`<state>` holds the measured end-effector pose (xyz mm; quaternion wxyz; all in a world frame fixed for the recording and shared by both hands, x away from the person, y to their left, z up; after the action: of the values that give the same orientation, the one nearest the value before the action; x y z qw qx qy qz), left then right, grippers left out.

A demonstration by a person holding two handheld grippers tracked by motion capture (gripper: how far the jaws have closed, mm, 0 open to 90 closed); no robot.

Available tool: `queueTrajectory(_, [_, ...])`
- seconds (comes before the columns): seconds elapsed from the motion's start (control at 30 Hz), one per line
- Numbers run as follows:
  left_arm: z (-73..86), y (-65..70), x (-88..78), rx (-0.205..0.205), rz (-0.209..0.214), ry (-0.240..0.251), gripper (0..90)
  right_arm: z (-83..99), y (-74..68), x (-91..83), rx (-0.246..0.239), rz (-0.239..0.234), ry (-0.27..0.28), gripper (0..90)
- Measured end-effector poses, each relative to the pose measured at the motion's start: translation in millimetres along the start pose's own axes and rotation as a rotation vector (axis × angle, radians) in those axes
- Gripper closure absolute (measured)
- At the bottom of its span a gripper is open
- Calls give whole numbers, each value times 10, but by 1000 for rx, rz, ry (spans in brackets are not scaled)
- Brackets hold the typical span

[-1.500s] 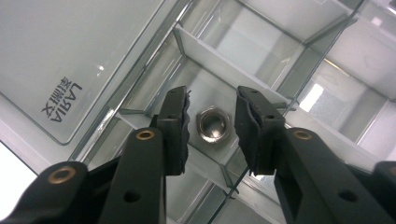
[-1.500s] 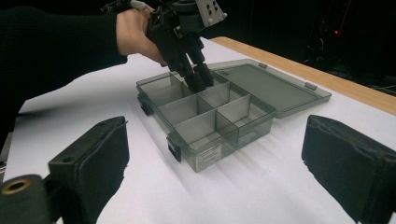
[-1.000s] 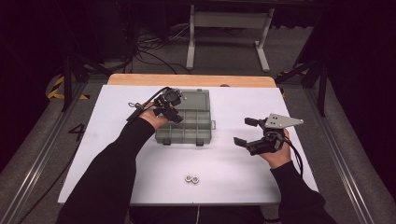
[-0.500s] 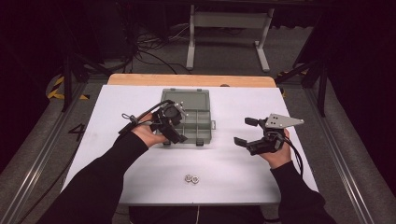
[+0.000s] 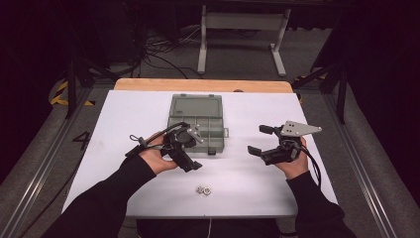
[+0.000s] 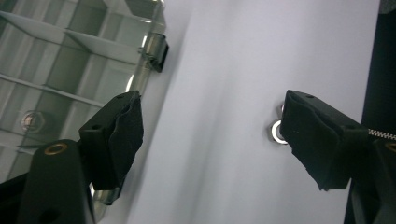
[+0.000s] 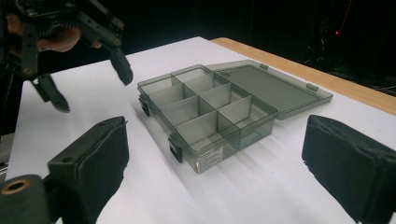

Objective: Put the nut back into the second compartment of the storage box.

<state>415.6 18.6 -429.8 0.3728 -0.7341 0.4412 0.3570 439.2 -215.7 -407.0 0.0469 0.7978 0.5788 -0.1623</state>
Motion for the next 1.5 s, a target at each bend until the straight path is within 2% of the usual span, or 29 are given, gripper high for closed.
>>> queueTrajectory(0.07, [11,50,12,-2,6,-7,214,-1,0,-1,-1,1,1,79])
queueTrajectory(0.13, [25,126,45,18,5,-11,211,-2,1,-2,-1,2,1,79])
queueTrajectory(0.2, [28,155,57,22,8,-10,210,-3,0,-4,-1,3,2,79])
queueTrajectory(0.4, [58,315,135,56,38,-20,217,-2,1,-5,0,2,2,79])
queueTrajectory(0.73, [173,523,338,120,82,-96,226,6,6,1,5,0,-1,79])
queueTrajectory(0.9, [198,579,390,120,110,-108,255,3,3,-1,4,-1,0,79])
queueTrajectory(1.0, [230,629,445,135,141,-137,271,0,5,-6,9,-6,5,78])
queueTrajectory(1.13, [250,652,483,157,144,-147,320,-4,11,-18,12,-6,10,78])
queueTrajectory(1.17, [255,659,490,154,139,-149,350,-6,13,-22,13,-5,13,78])
queueTrajectory(1.33, [283,675,510,191,116,-166,511,-7,13,-23,19,-11,16,78])
queueTrajectory(1.43, [288,675,502,184,126,-165,622,-7,13,-24,21,-13,17,78])
queueTrajectory(1.5, [290,677,501,181,131,-165,657,-8,11,-21,20,-13,16,78])
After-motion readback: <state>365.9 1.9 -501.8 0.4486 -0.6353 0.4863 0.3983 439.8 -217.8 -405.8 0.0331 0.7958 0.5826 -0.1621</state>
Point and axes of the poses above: each handheld gripper's, and its own axes: x roughly forward along the jaws, z roughly out of its underside, y roughly to its right, the point moved 8 cm from there along x, roughly forward along the jaws, and after that the axes turned 15 degrees about -z, right-handed, at the moved point
